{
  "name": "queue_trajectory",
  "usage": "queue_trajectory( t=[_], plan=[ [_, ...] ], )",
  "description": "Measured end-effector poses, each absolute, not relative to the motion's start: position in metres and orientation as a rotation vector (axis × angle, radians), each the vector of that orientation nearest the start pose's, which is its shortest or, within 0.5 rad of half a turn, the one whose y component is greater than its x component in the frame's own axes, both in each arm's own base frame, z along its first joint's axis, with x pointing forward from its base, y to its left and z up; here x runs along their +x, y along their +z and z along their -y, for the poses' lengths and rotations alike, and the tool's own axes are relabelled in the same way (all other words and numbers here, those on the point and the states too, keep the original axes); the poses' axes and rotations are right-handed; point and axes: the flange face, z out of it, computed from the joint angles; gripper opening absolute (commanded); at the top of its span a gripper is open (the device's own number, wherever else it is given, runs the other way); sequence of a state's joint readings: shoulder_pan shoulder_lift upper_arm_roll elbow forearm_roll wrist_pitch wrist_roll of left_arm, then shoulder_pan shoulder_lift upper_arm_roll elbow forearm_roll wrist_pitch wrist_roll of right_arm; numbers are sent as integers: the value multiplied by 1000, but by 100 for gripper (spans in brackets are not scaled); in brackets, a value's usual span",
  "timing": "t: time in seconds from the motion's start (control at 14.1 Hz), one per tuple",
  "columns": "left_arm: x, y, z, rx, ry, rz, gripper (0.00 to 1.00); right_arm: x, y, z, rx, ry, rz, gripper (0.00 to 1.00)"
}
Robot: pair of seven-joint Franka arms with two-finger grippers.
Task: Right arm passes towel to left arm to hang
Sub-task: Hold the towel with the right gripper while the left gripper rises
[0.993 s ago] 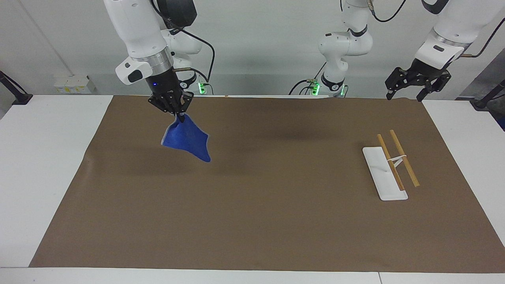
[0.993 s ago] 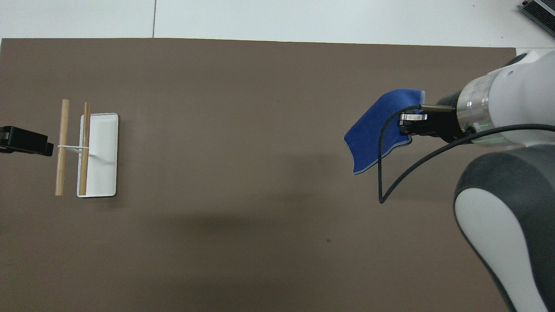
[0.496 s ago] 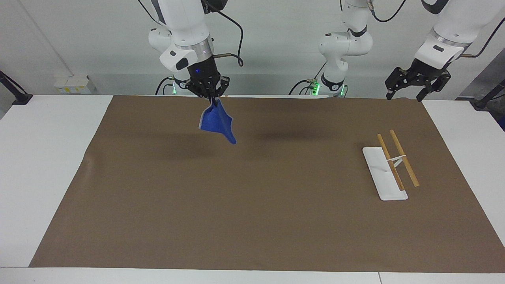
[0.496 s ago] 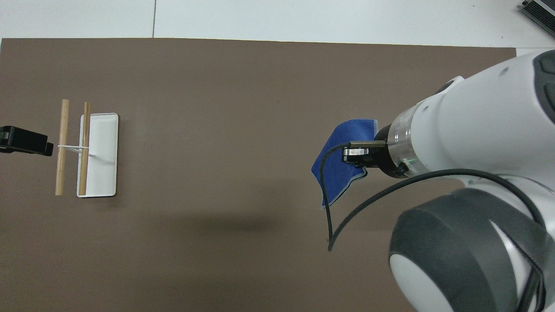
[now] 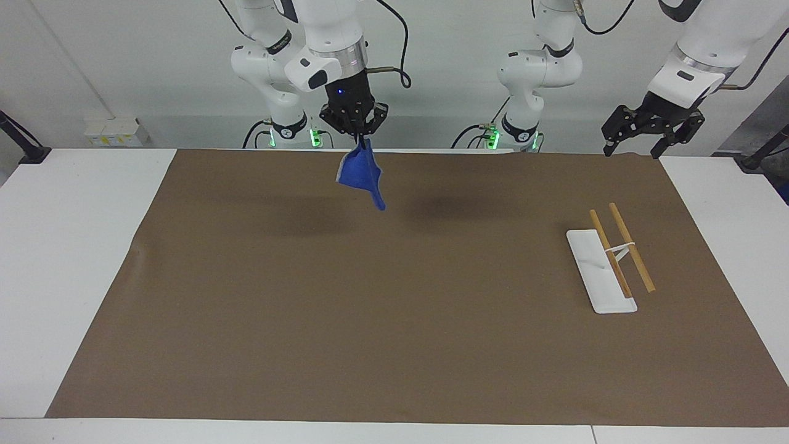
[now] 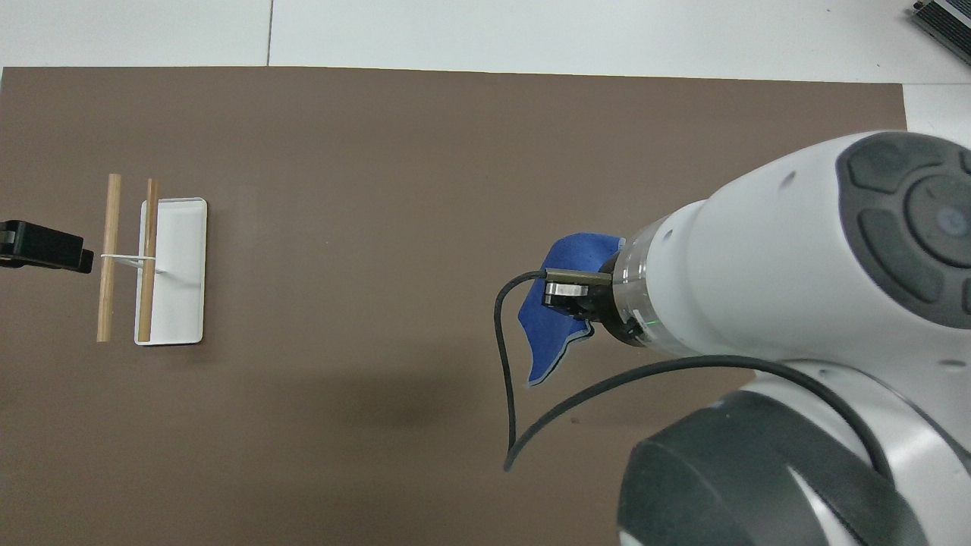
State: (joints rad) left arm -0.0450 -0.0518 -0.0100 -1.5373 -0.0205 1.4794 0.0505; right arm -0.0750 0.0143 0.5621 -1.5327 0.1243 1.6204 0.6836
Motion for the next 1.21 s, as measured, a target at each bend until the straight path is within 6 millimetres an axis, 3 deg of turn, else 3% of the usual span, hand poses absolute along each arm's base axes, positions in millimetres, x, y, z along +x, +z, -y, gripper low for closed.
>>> queue_trajectory(
  t=[0.43, 0.99, 1.21],
  plan=[
    [528, 660, 32, -3157, 9, -171, 100, 507, 642, -279, -2880, -28, -353, 0],
    [527, 661, 40, -3165, 9, -188, 100, 520, 644, -273, -2807, -55, -390, 0],
    [527, 661, 52, -3246, 17, -91, 100, 521, 645, -271, -2800, -54, -395, 0]
  ],
)
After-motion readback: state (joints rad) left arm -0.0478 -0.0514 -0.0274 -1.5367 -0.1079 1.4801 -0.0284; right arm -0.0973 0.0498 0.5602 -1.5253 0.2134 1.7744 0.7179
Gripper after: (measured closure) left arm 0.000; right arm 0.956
